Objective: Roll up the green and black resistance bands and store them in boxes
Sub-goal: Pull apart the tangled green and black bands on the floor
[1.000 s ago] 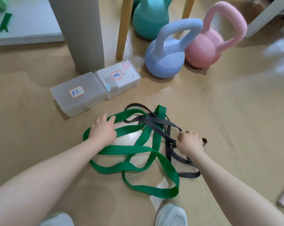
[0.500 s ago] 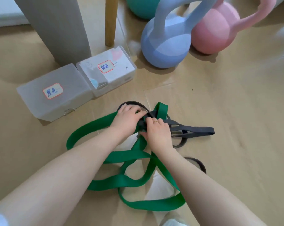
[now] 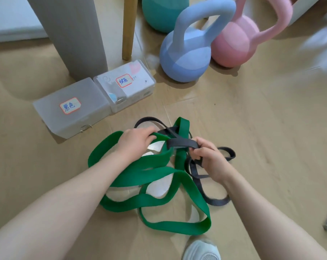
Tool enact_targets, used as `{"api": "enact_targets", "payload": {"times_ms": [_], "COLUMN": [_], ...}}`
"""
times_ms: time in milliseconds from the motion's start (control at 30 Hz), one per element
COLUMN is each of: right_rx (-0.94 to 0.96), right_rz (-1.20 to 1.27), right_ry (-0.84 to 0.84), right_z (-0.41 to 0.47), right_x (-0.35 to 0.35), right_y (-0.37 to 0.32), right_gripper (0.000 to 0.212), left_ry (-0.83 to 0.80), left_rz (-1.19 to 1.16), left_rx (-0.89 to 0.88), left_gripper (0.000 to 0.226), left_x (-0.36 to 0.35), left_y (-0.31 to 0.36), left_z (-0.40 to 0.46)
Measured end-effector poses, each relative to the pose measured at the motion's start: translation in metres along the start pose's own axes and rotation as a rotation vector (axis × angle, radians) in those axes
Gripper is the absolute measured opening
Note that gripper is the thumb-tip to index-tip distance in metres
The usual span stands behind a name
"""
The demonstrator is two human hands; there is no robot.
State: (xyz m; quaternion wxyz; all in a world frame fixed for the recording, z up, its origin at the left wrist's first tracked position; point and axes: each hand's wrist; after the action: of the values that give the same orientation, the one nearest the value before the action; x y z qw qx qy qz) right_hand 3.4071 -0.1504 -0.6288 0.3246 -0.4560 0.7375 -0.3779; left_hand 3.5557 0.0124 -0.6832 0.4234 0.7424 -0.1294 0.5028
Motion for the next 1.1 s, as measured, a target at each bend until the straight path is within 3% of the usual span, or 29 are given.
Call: {"api": "enact_targets", "payload": {"times_ms": [133, 233, 367, 533, 633, 700, 800, 867, 967, 1033, 1100], "right_rx": [0.001, 0.047, 0.077, -0.225, -0.459, -0.325, 0.12, 0.244, 0.246, 0.107, -0.004], "right_rz": [0.012, 0.105, 0.151, -0.481, -1.116, -1.305, -1.214, -1.127, -1.12, -1.092, -0.915], "right_ry": [0.12, 0.3, 0.554, 0.739, 0.671, 0.549, 0.283, 0.134, 0.106, 0.136, 0.115], "right_z": [-0.02, -0.026, -0.035, -0.038, -0.022, -0.011, 0.002, 0.01, 0.03, 0.043, 0.05], "right_x": [0.009, 0.019, 0.042, 0.054, 0.031, 0.007, -0.038, -0.065, -0.087, -0.087, -0.079], "right_y": [-0.013, -0.019, -0.023, 0.019, 0.035, 0.033, 0.026, 0.027, 0.043, 0.049, 0.05], "right_gripper": [0.026, 0.028, 0.024, 0.025, 0.036, 0.054, 0.055, 0.046, 0.046, 0.049, 0.04], "left_ry": [0.027, 0.129, 0.129, -0.048, -0.182, -0.177, -0.173, -0.221, -0.242, -0.229, -0.253], "left_rz": [-0.089, -0.108, -0.055, 0.177, 0.383, 0.398, 0.233, 0.217, 0.171, 0.027, -0.021], "left_rx": [0.229, 0.402, 0.541, 0.577, 0.537, 0.399, 0.062, -0.088, -0.127, -0.053, -0.032], "left_gripper": [0.017, 0.016, 0.014, 0.013, 0.023, 0.04, 0.053, 0.058, 0.061, 0.058, 0.052], "left_x": [0.026, 0.045, 0.048, 0.036, 0.027, 0.019, 0.008, 0.0, -0.014, -0.017, -0.018], "left_y": [-0.021, -0.032, -0.046, -0.053, -0.043, -0.035, -0.019, -0.012, -0.017, -0.024, -0.03], "left_z": [-0.007, -0.008, -0.021, -0.041, -0.049, -0.047, -0.037, -0.028, -0.017, -0.011, -0.008]}}
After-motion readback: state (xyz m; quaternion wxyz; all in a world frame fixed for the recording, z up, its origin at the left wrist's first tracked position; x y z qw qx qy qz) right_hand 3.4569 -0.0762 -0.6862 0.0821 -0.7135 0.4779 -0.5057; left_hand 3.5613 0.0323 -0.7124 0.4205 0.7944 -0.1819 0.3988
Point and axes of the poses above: each hand's wrist, its own z-axis towards the middle knuckle, its own x-axis out of the back of the hand, y = z × x, and after that the axes turned 8 degrees about z, right-handed
